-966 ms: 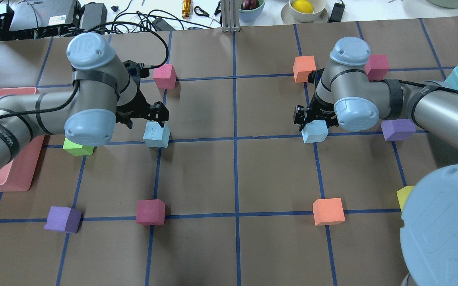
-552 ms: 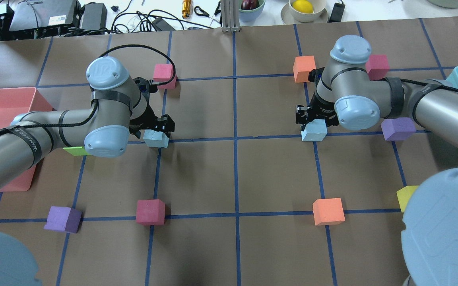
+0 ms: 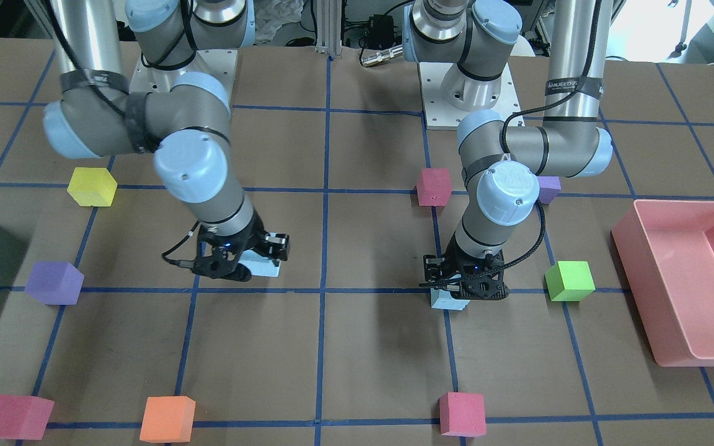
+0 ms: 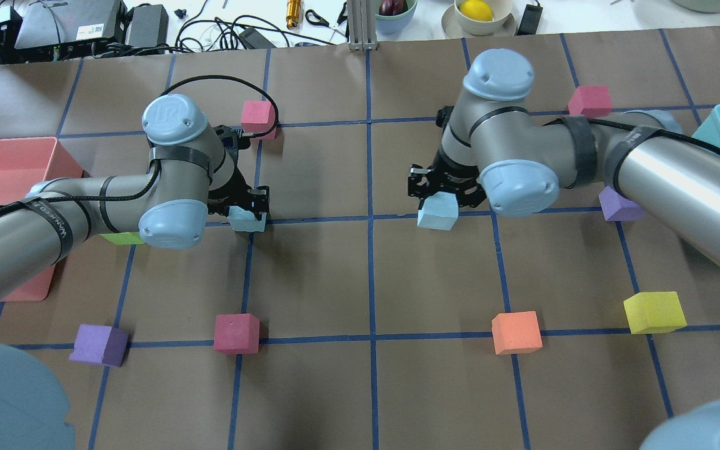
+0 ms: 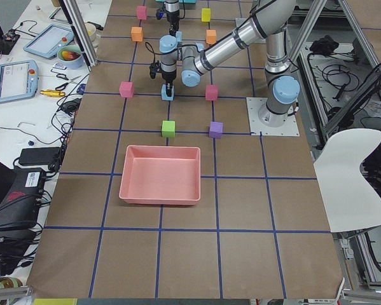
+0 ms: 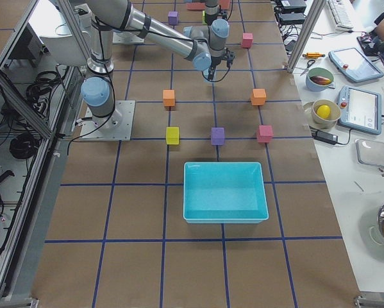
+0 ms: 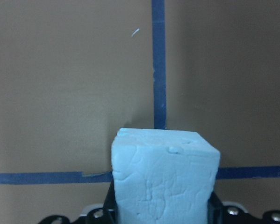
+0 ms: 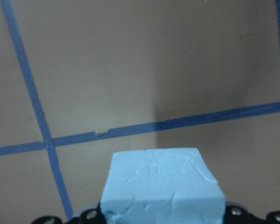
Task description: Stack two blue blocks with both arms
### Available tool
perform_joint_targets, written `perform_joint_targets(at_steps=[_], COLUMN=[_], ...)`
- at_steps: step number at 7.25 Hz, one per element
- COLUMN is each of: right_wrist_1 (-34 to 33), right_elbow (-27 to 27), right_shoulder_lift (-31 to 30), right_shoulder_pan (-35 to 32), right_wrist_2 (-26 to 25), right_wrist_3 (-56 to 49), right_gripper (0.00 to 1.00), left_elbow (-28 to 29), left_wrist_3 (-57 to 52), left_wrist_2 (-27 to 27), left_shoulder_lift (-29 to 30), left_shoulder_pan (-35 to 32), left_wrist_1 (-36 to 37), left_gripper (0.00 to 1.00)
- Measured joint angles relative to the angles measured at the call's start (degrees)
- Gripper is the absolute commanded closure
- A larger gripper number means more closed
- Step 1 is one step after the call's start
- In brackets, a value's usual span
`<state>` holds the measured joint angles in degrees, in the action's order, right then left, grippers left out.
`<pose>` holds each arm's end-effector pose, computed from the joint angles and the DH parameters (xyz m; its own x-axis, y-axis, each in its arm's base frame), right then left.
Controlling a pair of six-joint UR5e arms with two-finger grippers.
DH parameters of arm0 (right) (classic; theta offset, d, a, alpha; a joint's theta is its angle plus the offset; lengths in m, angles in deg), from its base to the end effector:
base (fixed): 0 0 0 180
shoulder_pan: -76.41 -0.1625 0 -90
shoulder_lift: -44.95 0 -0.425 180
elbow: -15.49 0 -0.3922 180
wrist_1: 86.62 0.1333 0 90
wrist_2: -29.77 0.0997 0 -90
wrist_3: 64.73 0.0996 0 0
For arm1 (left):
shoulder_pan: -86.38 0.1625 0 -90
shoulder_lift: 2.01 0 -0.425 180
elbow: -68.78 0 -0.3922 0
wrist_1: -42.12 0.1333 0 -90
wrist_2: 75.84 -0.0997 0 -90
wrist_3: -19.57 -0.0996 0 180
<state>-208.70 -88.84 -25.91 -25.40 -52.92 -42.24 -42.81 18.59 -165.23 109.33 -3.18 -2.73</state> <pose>0.2583 -0.5220 0.2465 -0.9759 0.1895 -0.1082 0.1826 0.9806 0.0711 -0.1302 -0.5463 0.1956 -0.9999 0.0098 0.0100 0.0094 0.9992 -0.0389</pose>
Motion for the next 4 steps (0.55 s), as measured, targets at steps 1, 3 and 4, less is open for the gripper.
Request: perform_joint_targets(at_steps=[1, 3, 4], right_wrist_1=[-0.1, -1.2, -1.6], right_elbow=[-0.3, -2.7, -4.2], right_shoulder_lift=[-0.2, -0.2, -0.5], right_shoulder_pan=[-5.2, -11.9, -13.1], right_wrist_2=[-1.0, -1.6, -1.4], right_wrist_3=[4.5, 10.2, 11.4], right_gripper=[1.00, 1.00, 1.00], left_elbow=[0.1, 0.8, 0.9], left_wrist_3=[-0.2, -0.6, -0.6], left_wrist_2=[0.0, 0.0, 0.0], left_shoulder_lift=[0.0, 0.1, 0.1], left_shoulder_pan=[0.0, 0.0, -0.1], left_wrist_1=[0.5, 2.7, 3.3], left_gripper=[0.97, 0.99, 0.99])
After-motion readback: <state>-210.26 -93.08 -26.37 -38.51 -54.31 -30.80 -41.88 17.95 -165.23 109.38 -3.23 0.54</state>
